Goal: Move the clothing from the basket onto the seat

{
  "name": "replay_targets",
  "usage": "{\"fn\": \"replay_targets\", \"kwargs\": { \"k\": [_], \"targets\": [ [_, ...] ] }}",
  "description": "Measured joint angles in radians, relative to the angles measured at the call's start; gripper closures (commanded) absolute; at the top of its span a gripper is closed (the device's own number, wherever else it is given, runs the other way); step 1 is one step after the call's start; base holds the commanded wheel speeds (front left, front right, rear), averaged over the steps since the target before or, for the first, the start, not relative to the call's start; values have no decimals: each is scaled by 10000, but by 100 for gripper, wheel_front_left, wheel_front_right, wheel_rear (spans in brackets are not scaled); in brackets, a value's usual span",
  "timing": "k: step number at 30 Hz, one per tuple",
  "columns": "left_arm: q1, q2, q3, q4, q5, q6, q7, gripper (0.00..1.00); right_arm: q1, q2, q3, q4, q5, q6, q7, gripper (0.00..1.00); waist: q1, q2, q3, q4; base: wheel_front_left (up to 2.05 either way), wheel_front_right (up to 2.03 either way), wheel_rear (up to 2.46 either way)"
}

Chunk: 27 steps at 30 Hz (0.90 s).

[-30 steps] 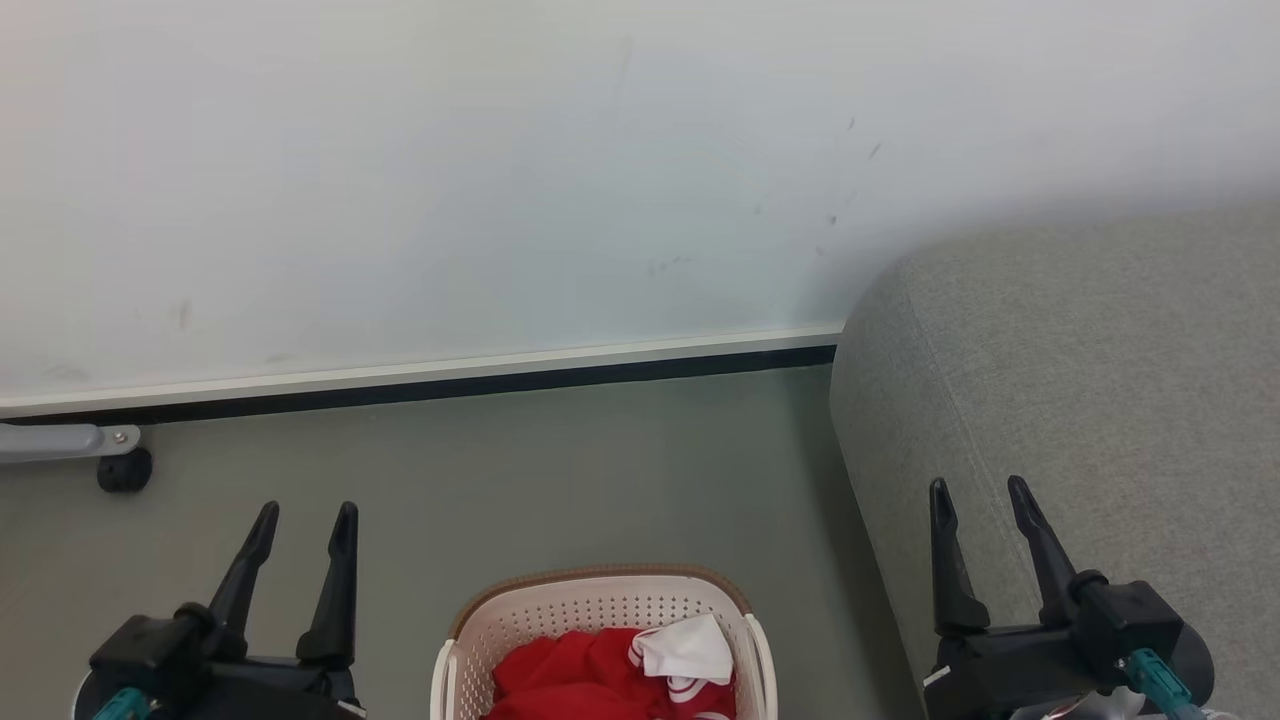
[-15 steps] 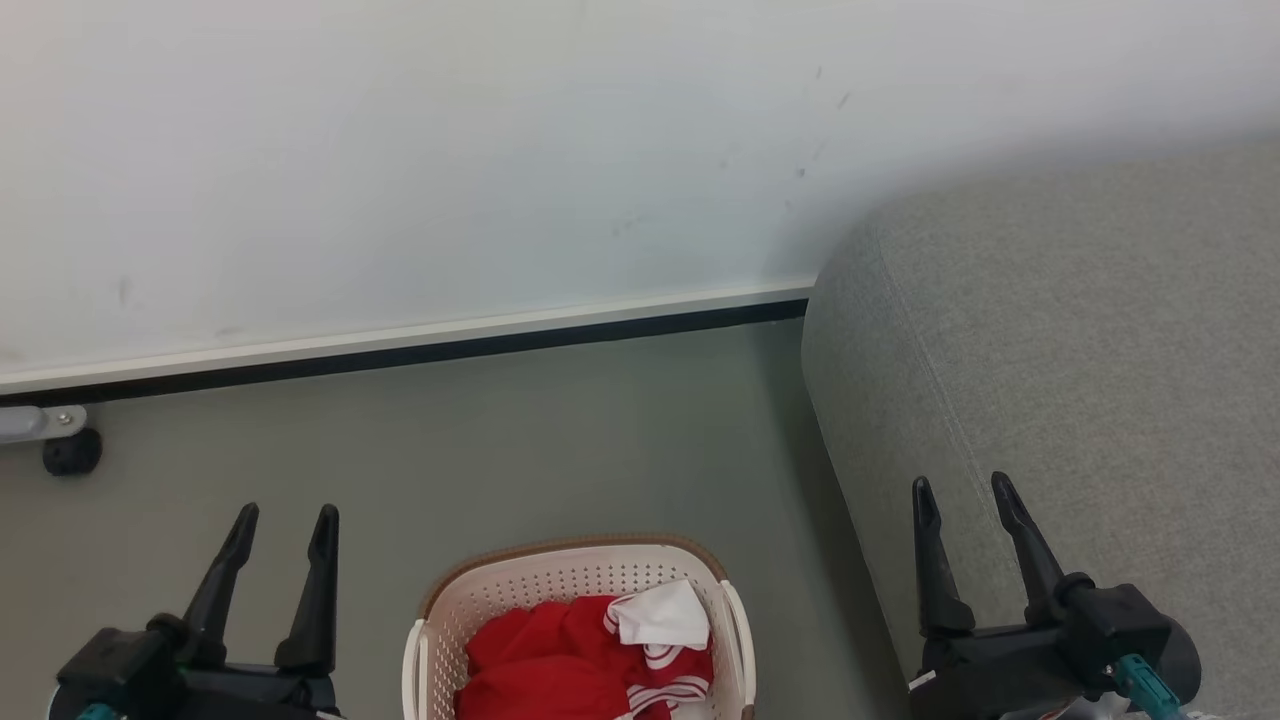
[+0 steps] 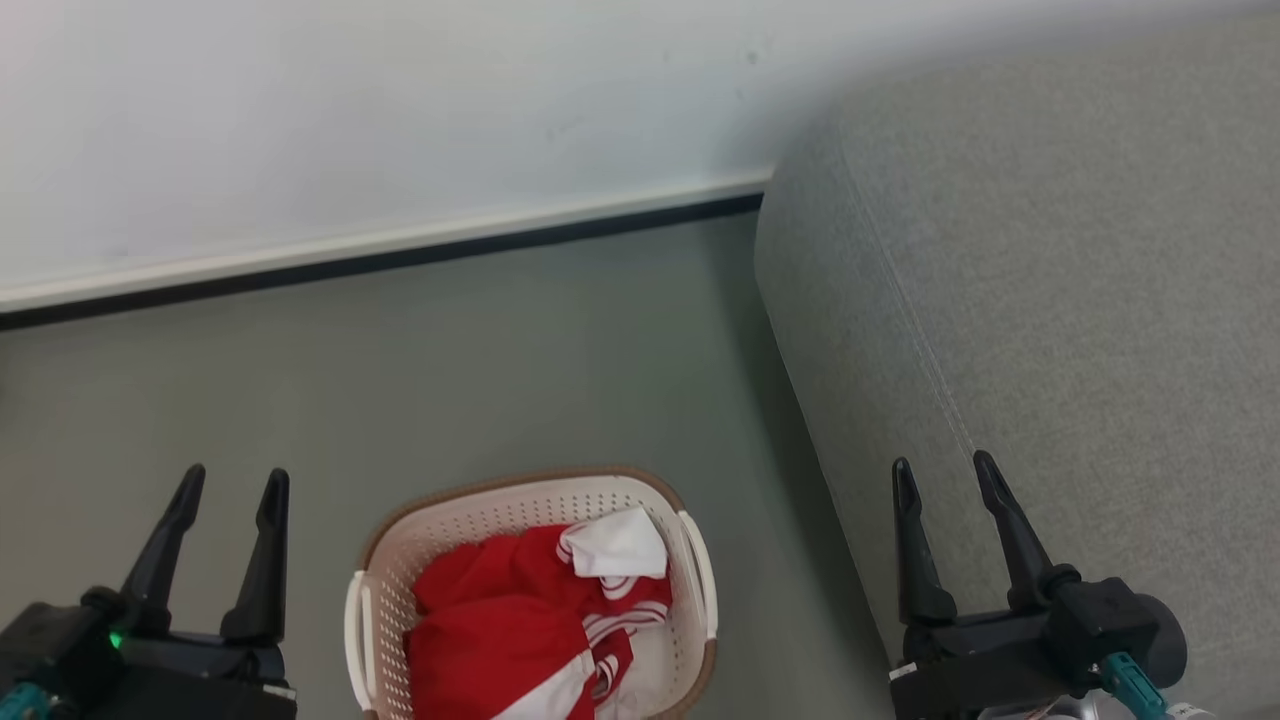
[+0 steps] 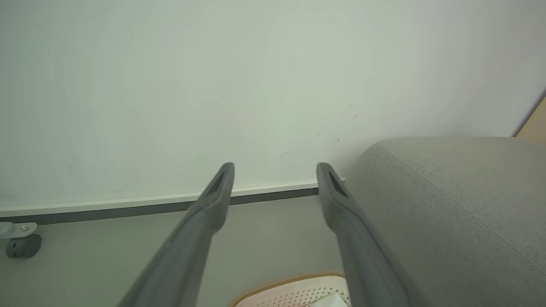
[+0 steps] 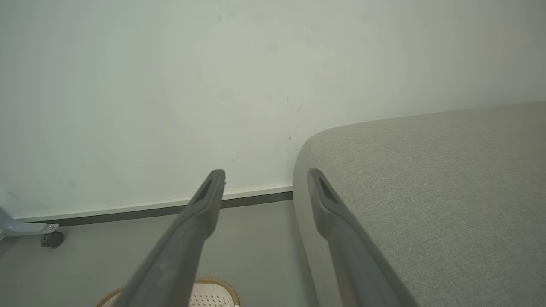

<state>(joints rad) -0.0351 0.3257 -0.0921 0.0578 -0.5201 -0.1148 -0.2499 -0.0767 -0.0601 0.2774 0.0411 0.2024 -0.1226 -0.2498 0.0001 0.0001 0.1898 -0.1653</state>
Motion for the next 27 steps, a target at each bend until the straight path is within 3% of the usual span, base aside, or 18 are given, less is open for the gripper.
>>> {"fn": "replay_targets", "kwargs": {
  "k": [16,27],
  "targets": [
    [-1166,696,-826,146,-282,-98,240,0,-288,84,134,-821,-52,-48,-69,0,1,0,1959,-629,0,0,0],
    [-1662,1685,-1962,729,-491,-102,1072,0,-574,98,907,-1927,771,-48,-71,0,0,1,3599,-1226,0,0,0]
  ]
}}
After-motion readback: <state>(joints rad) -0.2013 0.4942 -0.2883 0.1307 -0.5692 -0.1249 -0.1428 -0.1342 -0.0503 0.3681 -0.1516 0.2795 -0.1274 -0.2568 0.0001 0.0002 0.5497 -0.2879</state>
